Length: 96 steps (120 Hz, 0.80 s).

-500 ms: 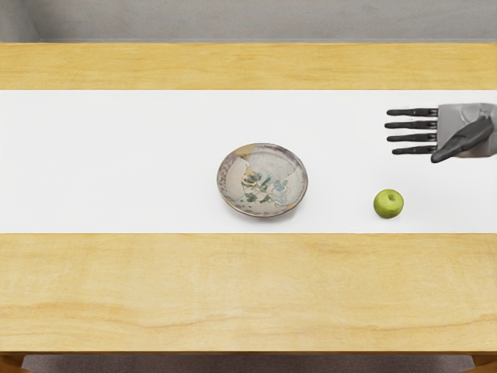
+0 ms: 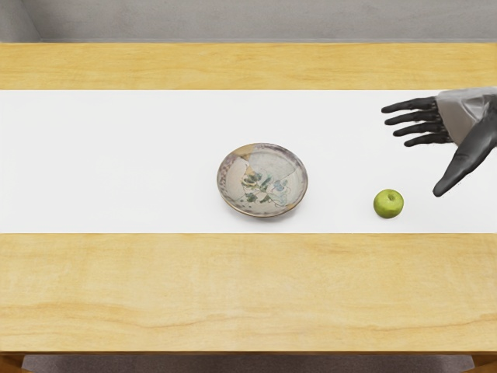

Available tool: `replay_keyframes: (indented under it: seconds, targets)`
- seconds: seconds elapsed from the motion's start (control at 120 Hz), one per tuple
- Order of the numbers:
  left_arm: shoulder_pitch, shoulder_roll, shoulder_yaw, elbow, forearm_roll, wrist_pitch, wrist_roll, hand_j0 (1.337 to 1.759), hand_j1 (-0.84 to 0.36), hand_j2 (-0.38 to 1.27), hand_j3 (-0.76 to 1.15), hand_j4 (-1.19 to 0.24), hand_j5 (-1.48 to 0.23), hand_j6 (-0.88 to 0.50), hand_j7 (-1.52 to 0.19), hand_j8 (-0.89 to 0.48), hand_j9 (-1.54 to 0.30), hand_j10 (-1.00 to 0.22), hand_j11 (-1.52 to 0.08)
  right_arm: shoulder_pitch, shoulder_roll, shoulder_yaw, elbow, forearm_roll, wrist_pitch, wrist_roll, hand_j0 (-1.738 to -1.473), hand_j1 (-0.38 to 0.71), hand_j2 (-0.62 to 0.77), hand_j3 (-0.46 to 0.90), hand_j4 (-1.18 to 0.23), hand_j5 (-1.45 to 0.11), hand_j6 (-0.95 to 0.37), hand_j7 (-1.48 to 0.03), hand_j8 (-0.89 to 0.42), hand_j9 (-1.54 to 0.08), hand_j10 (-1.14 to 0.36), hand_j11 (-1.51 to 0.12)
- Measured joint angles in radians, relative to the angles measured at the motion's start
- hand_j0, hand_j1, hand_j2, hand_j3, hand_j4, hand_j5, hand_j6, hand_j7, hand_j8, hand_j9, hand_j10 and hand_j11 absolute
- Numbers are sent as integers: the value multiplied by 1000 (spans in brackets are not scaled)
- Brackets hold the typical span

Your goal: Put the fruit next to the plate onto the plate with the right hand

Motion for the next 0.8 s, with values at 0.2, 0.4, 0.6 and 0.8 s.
replay_keyframes:
  seconds: [0.2, 0.4, 0.6, 0.8]
  targets:
    - [0, 0, 0, 0, 0, 0, 0, 1658, 337, 2, 0, -10, -13, -10, -13, -10, -13, -10, -13, -4, 86, -91, 106, -205, -284, 0, -1658, -185, -27, 0, -139, -179, -140, -179, -140, -179, -139, -179]
    - [0, 0, 0, 0, 0, 0, 0, 1658, 337, 2, 0, -10, -13, -10, -13, -10, -13, -10, -13, 1, 206, -310, 122, -454, -716, 0, -1658, -144, -33, 0, -176, -224, -177, -224, -176, -224, -175, -224]
    - [0, 0, 0, 0, 0, 0, 0, 1658, 337, 2, 0, -10, -13, -10, -13, -10, -13, -10, -13, -5, 321, -476, 124, -563, -1009, 0, -1658, -132, -34, 0, -186, -238, -187, -238, -187, -238, -186, -238]
    - [0, 0, 0, 0, 0, 0, 0, 1658, 337, 2, 0, -10, -13, -10, -13, -10, -13, -10, -13, -2, 393, -600, 125, -628, -1052, 0, -1658, -128, -34, 0, -188, -242, -190, -241, -189, -242, -188, -242]
